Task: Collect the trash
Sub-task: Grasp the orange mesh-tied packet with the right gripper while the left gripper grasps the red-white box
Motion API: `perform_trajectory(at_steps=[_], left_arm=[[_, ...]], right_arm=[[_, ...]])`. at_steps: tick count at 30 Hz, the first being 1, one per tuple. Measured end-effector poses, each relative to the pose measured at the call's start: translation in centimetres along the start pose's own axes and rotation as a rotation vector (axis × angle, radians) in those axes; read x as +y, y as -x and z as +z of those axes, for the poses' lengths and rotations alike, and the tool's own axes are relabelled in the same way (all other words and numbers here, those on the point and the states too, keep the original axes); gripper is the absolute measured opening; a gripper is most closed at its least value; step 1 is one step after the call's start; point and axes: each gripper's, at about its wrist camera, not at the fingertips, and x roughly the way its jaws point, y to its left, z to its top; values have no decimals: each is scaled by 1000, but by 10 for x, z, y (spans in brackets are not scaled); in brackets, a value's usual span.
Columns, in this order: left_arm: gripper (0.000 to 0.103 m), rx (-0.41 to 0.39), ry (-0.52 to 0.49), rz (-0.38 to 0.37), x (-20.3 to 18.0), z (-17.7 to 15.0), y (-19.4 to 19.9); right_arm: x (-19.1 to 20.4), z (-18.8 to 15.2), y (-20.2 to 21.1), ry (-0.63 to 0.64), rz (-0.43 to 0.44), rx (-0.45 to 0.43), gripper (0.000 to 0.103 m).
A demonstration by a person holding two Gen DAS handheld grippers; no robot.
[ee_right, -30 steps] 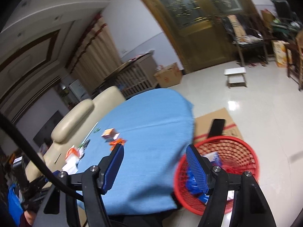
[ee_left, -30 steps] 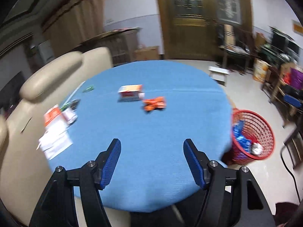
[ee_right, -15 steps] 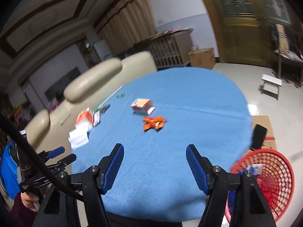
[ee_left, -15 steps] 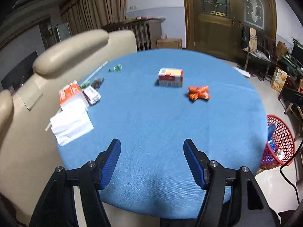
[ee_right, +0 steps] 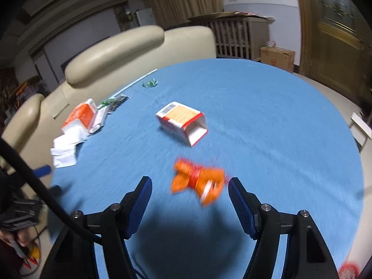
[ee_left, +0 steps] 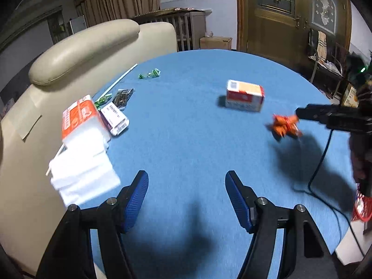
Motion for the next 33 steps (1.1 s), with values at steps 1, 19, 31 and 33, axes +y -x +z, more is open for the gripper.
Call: perform_trajectory(at_steps=[1, 19, 31, 33], left_arm=[[69, 7, 8, -13, 2, 7, -4], [69, 152, 93, -219, -49, 151, -95], [70, 345, 484, -199, -66, 172, -163], [71, 344, 499, -189, -68, 173, -165]], right_arm=[[-4, 5, -10, 4, 23, 15, 72], [14, -16, -51, 219, 103, 161, 34], [-2, -51, 5, 83, 102, 39, 28], [-5, -59, 17, 48, 113, 20, 28]])
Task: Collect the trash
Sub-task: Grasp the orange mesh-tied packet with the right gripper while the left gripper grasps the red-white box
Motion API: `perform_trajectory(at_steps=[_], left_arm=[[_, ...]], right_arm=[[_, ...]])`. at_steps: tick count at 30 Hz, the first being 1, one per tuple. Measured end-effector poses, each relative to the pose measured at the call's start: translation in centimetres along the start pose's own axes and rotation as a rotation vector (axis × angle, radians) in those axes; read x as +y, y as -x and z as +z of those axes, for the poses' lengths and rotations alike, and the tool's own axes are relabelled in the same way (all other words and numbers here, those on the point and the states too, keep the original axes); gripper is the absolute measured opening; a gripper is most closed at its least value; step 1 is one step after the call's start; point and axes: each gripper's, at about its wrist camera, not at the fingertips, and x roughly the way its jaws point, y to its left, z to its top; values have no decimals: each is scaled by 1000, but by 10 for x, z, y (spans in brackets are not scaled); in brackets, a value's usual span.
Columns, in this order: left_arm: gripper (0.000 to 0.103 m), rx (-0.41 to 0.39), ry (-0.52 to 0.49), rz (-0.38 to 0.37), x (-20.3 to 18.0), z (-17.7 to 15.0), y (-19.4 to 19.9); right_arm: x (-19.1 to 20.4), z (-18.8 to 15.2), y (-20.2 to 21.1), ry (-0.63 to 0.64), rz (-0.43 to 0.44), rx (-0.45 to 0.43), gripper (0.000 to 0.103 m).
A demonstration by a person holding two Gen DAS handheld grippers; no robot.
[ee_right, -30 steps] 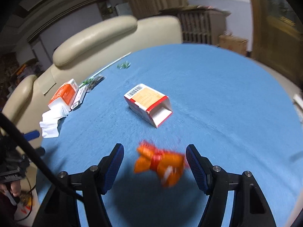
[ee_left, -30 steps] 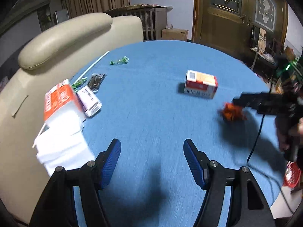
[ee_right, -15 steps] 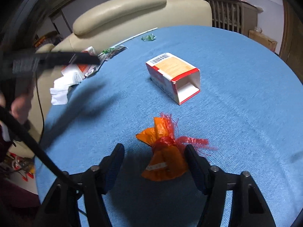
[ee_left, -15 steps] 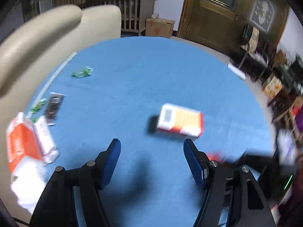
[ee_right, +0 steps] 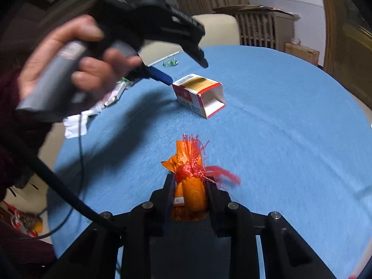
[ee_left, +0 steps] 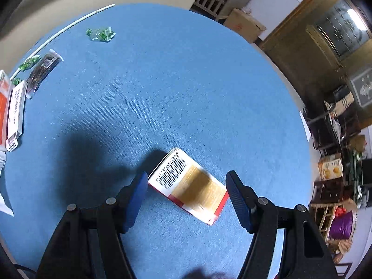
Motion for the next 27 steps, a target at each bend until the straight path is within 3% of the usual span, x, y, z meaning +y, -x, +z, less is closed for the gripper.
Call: perform_trajectory(at_steps=[7, 14, 21, 24, 27], left_arm=[[77, -17, 41, 54, -10, -3, -6], [84, -29, -89, 202, -45, -11, -20], [84, -26, -180, 257, -44, -15, -21], [84, 14, -195, 268, -31, -15, -22], [78, 133, -228, 210, -13, -21, -29]], right_arm=[[-1, -30, 25, -114, 39, -44, 28], [-5, -49, 35, -197, 55, -58, 28], [-3, -58, 44, -238, 60, -63, 28], [1, -58, 50, -236, 56, -72, 28], [4, -58, 55, -237, 58, -78, 28]])
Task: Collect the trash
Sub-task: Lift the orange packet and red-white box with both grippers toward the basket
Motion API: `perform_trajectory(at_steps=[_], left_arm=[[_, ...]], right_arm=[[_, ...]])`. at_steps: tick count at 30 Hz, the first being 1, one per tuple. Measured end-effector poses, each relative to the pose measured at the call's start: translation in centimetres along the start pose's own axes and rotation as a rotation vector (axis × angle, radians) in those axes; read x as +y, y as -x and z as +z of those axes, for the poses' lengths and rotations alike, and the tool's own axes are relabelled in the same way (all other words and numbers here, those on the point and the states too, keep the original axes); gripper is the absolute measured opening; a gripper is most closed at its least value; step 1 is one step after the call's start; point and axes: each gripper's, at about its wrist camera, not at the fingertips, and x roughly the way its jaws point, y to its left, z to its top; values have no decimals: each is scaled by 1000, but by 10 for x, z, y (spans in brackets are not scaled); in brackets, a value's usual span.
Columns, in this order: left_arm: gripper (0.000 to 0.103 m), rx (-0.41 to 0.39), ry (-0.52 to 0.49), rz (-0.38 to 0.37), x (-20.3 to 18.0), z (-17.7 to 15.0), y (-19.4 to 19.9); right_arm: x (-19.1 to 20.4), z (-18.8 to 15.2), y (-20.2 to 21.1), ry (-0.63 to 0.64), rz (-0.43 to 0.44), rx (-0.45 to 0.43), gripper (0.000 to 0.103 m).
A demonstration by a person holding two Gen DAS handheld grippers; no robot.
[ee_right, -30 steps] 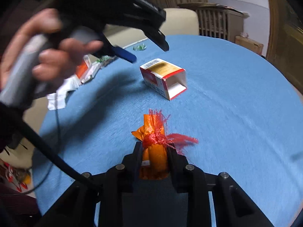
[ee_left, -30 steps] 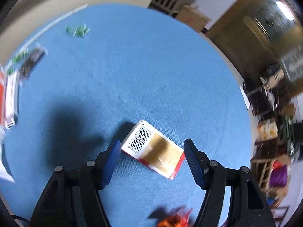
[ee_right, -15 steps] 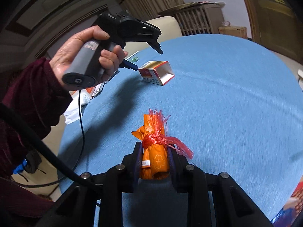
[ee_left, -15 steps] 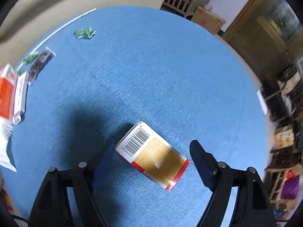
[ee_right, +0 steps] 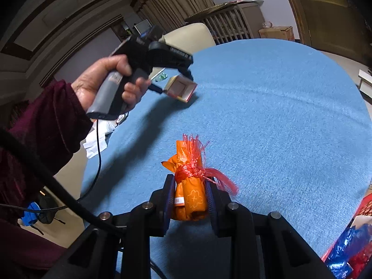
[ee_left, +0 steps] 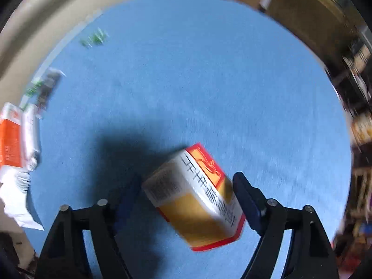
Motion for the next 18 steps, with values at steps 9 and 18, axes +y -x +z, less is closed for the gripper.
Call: perform_trajectory(at_steps=[9, 18], left_arm=[[51, -24, -131, -25, 40, -48, 16], [49, -223, -210, -31, 42, -123, 65]], right_arm=[[23, -6, 5, 26, 20, 3, 28], [37, -11, 27, 62, -12, -42, 28]])
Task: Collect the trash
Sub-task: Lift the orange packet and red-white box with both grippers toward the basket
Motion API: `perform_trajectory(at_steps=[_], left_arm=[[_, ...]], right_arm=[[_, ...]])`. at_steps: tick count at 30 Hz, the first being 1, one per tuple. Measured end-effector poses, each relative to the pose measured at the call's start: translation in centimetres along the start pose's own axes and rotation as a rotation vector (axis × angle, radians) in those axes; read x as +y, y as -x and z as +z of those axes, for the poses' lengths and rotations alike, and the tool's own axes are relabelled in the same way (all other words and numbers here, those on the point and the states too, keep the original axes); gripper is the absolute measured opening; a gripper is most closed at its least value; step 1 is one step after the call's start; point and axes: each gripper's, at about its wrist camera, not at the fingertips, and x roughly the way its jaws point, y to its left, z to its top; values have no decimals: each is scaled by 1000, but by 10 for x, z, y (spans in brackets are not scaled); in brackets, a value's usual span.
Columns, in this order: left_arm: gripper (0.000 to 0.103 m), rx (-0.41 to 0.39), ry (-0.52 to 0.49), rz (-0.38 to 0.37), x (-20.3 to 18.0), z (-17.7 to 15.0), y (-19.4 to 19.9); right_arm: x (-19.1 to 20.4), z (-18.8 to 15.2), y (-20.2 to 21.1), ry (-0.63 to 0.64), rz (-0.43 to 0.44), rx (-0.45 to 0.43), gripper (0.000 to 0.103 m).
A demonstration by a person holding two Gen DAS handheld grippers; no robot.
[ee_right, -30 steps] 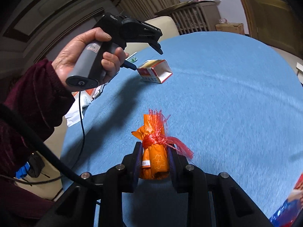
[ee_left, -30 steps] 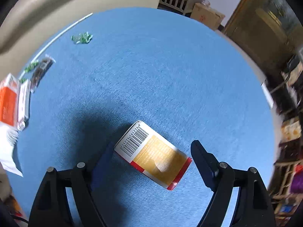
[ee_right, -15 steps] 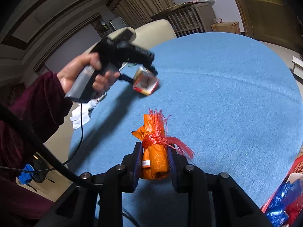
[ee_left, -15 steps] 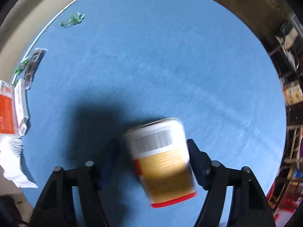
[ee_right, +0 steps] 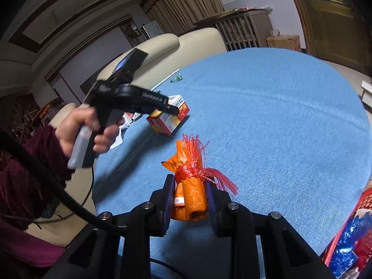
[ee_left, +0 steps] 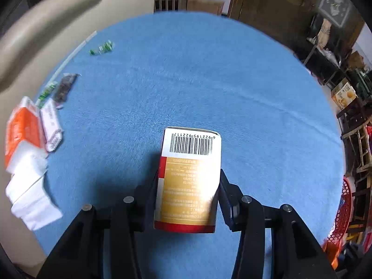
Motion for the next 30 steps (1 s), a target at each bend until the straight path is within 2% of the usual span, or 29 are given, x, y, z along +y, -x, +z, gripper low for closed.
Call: perform_trajectory(at_steps=[4, 11, 21, 30], left_arm=[[49, -115, -34, 24, -26, -27, 48], [49, -318, -134, 118, -82, -78, 129], [49, -484, -246, 152, -146, -127, 193], [49, -574, -296, 145, -188, -157, 235]], right_arm=[[1, -5, 23, -11, -27, -50, 28], [0, -15, 76, -36, -78, -146, 28], [6, -31, 157, -57, -120, -270, 28], [11, -50, 222, -65, -145, -367, 28]])
